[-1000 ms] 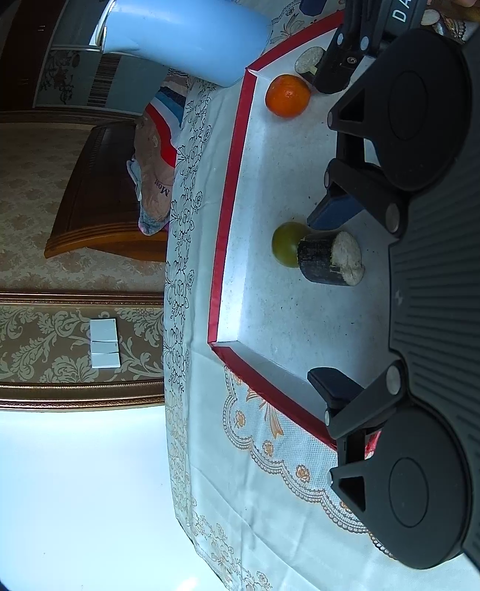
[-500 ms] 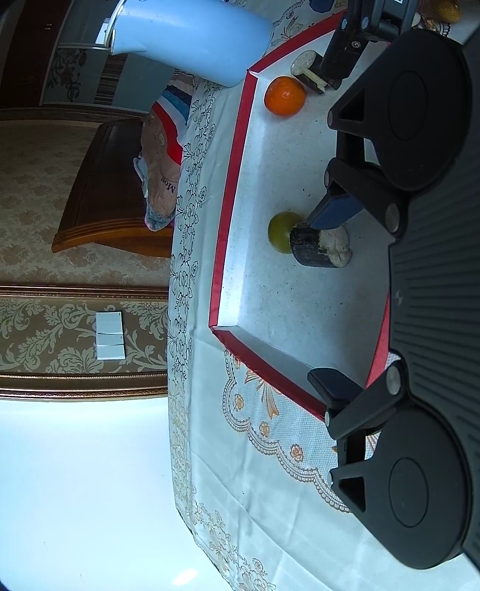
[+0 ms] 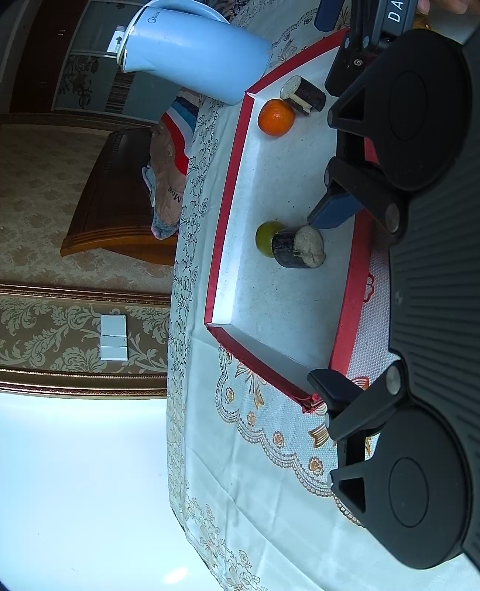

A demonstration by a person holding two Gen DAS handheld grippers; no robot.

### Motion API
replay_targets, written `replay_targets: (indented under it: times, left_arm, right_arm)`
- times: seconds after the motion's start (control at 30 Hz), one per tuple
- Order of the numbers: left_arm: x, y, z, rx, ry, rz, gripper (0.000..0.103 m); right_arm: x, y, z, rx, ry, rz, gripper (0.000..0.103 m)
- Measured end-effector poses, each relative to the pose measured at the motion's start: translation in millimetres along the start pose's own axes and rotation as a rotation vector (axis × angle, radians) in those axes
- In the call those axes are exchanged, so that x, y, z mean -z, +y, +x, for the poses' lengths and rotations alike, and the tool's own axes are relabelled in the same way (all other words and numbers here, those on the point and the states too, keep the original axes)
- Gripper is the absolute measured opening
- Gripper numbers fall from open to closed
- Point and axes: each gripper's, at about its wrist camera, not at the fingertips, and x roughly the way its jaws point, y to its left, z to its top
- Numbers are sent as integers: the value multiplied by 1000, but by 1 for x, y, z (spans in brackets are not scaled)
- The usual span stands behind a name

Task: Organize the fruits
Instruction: 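Withdraw both grippers from the tray toward the produce on the tablecloth, then move the left gripper to the green cucumber chunk while the right gripper approaches a tangerine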

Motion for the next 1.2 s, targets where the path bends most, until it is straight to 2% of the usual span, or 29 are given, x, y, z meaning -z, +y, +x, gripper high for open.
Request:
replay_targets:
  times: [0.4, 0.73, 0.9, 1.2]
  left_arm:
    - [15, 22, -19, 52, 36, -72, 83]
    - [31, 23, -33, 41, 32, -12, 84]
    - [34, 27, -37, 40, 33, -14, 84]
    - [35, 25, -34, 45, 48, -3, 84]
  right_arm:
    - [11, 0, -18, -21, -3, 5, 103]
    - [22, -8, -35, -39, 8, 41, 103]
    - [27, -16, -44, -40, -1, 80, 103]
    - [27, -23, -40, -35, 26, 123, 103]
